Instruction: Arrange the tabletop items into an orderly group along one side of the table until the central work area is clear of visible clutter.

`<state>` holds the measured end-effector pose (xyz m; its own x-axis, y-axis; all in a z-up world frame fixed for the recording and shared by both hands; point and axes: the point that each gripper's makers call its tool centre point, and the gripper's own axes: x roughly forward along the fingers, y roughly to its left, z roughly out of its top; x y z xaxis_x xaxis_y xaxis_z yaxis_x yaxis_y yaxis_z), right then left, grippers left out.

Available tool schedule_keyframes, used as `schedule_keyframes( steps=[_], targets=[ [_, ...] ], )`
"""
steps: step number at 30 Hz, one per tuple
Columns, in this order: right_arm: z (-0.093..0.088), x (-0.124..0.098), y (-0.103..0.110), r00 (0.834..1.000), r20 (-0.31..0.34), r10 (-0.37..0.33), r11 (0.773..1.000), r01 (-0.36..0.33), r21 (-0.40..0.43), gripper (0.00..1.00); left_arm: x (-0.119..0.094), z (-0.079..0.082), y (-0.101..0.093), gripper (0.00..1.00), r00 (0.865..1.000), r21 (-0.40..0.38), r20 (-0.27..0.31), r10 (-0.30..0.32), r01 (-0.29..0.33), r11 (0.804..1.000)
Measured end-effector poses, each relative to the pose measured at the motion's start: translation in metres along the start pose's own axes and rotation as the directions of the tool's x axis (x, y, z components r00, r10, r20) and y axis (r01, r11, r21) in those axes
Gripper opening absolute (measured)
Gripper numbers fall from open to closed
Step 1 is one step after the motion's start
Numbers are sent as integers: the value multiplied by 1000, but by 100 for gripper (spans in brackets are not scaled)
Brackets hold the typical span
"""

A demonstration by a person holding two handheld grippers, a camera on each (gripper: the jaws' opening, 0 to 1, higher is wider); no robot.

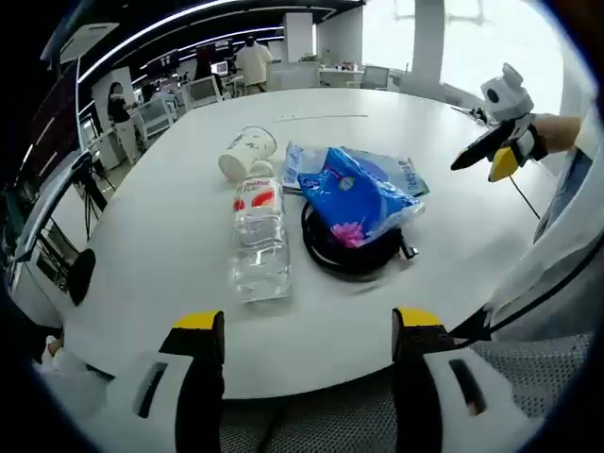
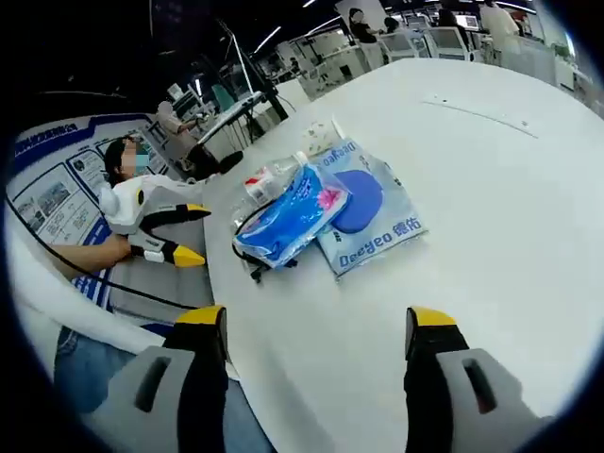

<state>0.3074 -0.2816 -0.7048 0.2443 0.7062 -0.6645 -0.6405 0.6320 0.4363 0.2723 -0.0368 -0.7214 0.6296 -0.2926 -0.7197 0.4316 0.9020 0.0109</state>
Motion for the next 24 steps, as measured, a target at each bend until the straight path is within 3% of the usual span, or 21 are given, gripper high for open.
schedule_keyframes(
  steps=[4, 8, 14, 18, 22, 24],
  targets=[
    [0, -1, -1, 1000, 6, 1, 1000, -1, 5, 76, 0, 0, 1, 74, 1000, -1, -1, 4, -4, 1000],
    [0, -1, -2, 1000, 7, 11, 1000, -12, 8, 68, 0, 1, 2, 73, 1000, 13, 2, 14, -14, 1000],
    [3, 0, 0, 1000, 17, 15, 1000, -16, 5, 80, 0, 1, 4, 81, 1000, 30, 9, 27, -27, 999],
    [2, 1, 0, 1000, 15, 20, 1000, -20, 0, 79, 0, 2, 6, 86, 999, 30, 10, 36, -36, 999],
    [3, 1, -1, 1000, 19, 22, 1000, -22, -4, 72, 1, -1, 3, 78, 1000, 13, -5, 19, -19, 1000],
    [4, 1, -1, 999, 25, 24, 1000, -24, 2, 74, 0, 0, 3, 76, 1000, 20, -1, 17, -17, 1000]
  ],
)
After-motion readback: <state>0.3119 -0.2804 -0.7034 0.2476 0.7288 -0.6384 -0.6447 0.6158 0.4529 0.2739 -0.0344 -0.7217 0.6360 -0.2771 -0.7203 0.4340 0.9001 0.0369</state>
